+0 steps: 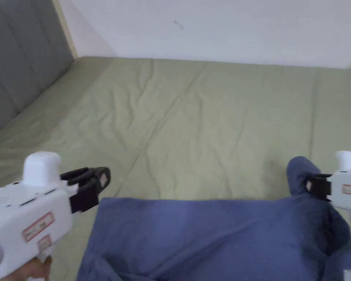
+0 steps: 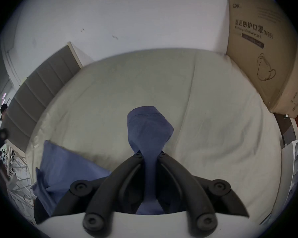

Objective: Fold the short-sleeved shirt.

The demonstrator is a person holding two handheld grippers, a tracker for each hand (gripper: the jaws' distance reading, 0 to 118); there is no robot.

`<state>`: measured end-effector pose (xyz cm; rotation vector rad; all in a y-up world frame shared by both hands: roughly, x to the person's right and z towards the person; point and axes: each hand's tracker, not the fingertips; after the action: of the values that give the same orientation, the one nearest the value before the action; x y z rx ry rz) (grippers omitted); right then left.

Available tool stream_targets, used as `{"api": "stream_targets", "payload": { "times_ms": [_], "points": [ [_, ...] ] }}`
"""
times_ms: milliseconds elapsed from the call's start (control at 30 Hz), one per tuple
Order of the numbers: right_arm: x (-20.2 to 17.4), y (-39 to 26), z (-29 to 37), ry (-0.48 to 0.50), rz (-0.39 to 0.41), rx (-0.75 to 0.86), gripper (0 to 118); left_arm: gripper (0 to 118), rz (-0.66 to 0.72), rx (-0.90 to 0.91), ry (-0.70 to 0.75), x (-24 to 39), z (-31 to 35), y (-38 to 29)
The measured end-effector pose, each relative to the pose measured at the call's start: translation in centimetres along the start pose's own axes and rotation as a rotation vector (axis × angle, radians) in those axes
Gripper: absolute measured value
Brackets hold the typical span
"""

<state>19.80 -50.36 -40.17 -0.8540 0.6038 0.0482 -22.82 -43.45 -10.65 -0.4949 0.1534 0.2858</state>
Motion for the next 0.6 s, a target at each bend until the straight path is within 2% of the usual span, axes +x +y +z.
{"api": "stream_targets", "payload": {
  "times_ms": [33,100,133,167,233,267,367,467,533,600],
  "points": [
    [-0.3,-0.5,1.0,0.015,0.004,0.006,8,11,0.027,-0.013,0.001,-1.1,-1.3,-0.1],
    [-1.3,-1.4,3.0,0.029,0.011,0.030,8,82,0.043,-0.109,0.064,-3.3,-5.0,-0.2],
    [-1.5,-1.9,3.9,0.052,0.008,0.040,8,107,0.056,-0.148,0.068,-5.4,-6.9,-1.0],
    [-1.8,-2.4,4.7,0.060,-0.009,0.056,8,113,0.042,-0.189,0.088,-6.5,-8.6,-1.6],
    [-2.3,-3.0,5.7,0.072,-0.004,0.049,8,109,0.052,-0.350,0.089,-7.7,-11.6,-2.4],
    [-2.5,-3.3,6.2,0.076,-0.009,0.056,8,109,0.027,-0.381,0.149,-7.7,-12.7,-3.3],
    [-1.7,-3.7,6.7,0.117,-0.052,0.066,8,109,0.021,-0.536,0.196,-8.6,-15.5,-5.0],
    [-2.3,-3.6,7.5,0.121,-0.063,0.068,8,105,0.040,-0.543,0.196,-8.6,-16.2,-6.0],
    [-2.3,-3.6,7.7,0.126,-0.058,0.063,8,94,0.021,-0.522,0.219,-7.9,-15.6,-6.0],
    [-2.6,-3.3,8.0,0.123,-0.054,0.066,8,63,-0.021,-0.529,0.219,-7.7,-15.4,-5.8]
  ]
}}
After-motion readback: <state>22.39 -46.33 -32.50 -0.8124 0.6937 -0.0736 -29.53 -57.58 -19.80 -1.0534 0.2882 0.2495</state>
